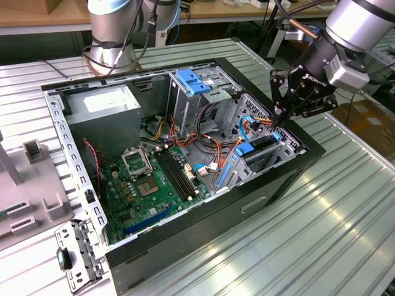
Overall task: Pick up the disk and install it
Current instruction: 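Insert the first disk wire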
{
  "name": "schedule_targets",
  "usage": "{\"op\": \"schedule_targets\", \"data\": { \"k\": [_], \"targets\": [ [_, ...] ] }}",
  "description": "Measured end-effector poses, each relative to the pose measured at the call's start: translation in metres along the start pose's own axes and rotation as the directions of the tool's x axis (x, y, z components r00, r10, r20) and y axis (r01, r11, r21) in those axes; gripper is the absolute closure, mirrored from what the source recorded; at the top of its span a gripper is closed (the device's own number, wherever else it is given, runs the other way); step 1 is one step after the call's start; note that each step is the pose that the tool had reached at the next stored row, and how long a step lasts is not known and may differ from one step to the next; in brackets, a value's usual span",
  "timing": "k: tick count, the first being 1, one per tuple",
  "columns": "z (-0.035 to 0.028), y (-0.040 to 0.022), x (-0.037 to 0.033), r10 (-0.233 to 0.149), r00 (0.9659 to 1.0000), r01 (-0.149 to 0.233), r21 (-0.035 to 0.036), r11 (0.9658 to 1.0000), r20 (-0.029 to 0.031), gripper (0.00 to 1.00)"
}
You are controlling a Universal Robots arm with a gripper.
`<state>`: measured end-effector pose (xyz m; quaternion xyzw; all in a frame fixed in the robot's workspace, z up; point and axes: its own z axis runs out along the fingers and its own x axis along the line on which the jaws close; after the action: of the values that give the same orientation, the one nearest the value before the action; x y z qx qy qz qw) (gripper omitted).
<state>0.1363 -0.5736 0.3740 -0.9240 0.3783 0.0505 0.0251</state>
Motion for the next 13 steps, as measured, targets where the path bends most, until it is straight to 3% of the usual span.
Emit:
{"op": "schedule_targets", "data": {
  "k": [13],
  "targets": [
    [0.0018,0.0155,-0.0156,0.000,1.0000,0.000,0.0000,1.0000,0.0001,0.83]
  ]
}}
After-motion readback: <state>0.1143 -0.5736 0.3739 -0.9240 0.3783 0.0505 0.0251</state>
